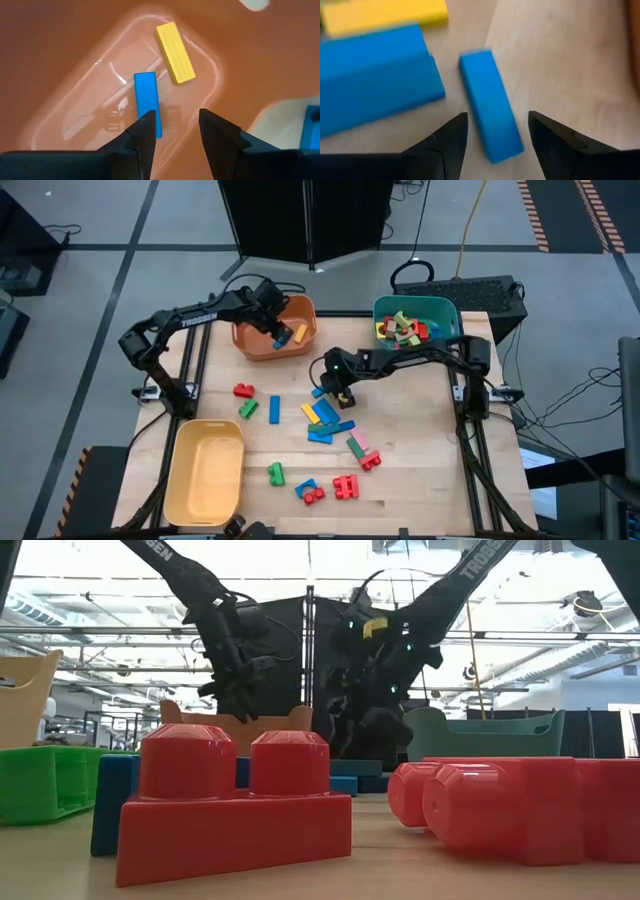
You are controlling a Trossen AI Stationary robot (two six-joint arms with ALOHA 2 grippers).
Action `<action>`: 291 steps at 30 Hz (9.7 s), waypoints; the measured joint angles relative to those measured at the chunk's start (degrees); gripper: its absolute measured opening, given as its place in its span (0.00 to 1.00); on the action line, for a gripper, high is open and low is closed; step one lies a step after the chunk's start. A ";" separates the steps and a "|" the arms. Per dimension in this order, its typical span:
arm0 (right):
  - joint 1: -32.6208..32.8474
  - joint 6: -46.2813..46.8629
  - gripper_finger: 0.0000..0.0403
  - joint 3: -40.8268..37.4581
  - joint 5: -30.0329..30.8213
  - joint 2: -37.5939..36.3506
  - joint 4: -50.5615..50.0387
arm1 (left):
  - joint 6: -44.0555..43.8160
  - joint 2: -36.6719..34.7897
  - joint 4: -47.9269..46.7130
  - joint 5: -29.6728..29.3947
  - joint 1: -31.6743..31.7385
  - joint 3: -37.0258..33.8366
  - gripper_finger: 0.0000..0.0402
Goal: Sort blocks by size
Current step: Put the blue rectangular block into the orange bin, then put the dark blue rectangular block into the orange bin
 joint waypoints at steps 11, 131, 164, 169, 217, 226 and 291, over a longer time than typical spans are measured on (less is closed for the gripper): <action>-1.18 2.17 0.43 0.06 -1.95 1.61 0.46 | 0.07 -0.02 -0.03 2.96 -3.06 0.00 0.36; -3.25 28.72 0.41 0.00 5.51 -17.25 -4.73 | -14.87 -7.76 -4.18 6.22 -0.97 0.02 0.09; 4.14 38.63 0.41 -0.04 1.37 -6.58 3.31 | -5.92 -7.76 -11.15 -4.33 -0.93 0.02 0.29; 7.91 35.66 0.41 -0.04 1.31 -6.58 -2.87 | -1.78 -7.76 -11.14 -3.85 -0.98 0.02 0.29; 20.48 31.59 0.41 -0.02 7.89 -4.41 -20.79 | 3.97 -7.76 -10.37 -1.77 -9.70 0.02 0.29; 20.47 32.68 0.40 0.16 8.07 -2.58 -20.45 | 3.00 -7.76 -10.48 -1.75 -12.87 0.02 0.29; 8.31 36.10 0.25 5.00 30.21 -12.92 1.80 | -21.02 -7.74 8.04 24.34 -12.73 0.02 0.29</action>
